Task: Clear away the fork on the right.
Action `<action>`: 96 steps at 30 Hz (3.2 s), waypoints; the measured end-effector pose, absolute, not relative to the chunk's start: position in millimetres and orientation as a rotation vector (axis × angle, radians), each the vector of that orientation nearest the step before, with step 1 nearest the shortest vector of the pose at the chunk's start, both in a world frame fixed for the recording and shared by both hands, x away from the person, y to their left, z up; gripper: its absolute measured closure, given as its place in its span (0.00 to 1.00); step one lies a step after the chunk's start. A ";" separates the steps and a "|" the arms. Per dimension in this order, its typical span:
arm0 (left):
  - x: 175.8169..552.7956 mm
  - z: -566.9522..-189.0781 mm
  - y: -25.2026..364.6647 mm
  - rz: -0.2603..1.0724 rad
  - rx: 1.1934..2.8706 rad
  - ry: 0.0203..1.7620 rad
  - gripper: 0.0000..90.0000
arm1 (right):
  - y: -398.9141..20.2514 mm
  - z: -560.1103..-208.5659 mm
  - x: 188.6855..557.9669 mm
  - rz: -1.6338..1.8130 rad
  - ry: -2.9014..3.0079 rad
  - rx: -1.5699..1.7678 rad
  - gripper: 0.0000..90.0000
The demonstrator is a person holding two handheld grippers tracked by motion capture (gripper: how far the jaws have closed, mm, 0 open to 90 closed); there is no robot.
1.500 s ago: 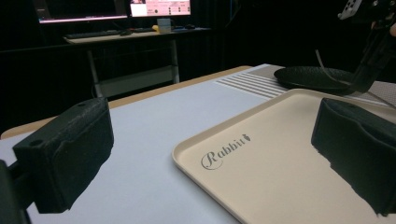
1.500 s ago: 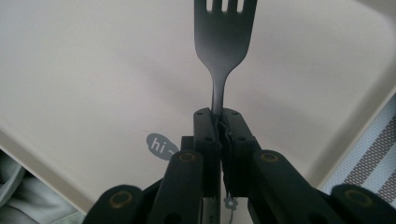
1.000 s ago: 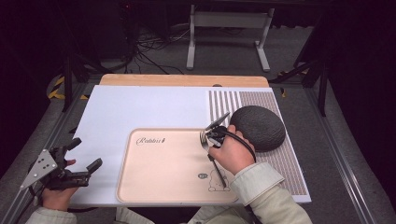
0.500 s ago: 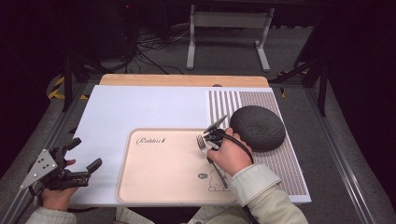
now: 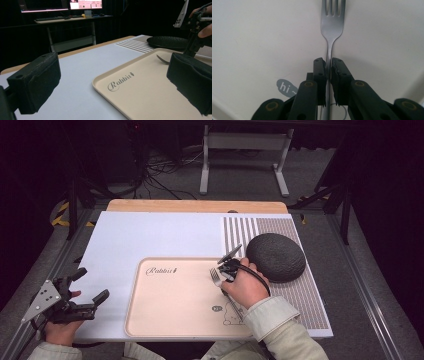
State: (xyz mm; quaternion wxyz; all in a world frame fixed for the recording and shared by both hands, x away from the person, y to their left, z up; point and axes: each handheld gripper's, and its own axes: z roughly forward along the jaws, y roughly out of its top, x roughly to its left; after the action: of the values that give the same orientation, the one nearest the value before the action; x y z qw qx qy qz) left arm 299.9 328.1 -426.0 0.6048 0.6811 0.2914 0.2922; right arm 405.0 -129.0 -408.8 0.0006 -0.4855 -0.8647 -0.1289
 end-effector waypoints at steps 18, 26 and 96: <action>299.9 -426.0 328.1 0.675 1.575 0.674 0.00 | -128.5 -394.6 407.0 -0.690 -2.968 -1.265 0.59; 300.1 -426.0 328.4 0.673 1.580 0.674 0.00 | -129.7 -391.7 414.4 -0.905 -3.060 -1.025 0.58; 300.1 -426.3 327.6 0.675 1.579 0.677 0.00 | -158.6 -430.0 433.6 -0.803 -3.090 -0.806 1.00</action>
State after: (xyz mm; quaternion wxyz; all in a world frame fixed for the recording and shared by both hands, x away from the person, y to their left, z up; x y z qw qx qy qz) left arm 300.1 327.6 -426.3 0.6035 0.6821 0.2924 0.2916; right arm 433.6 -158.6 -430.0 -0.0752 -0.2440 -0.9358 -0.2431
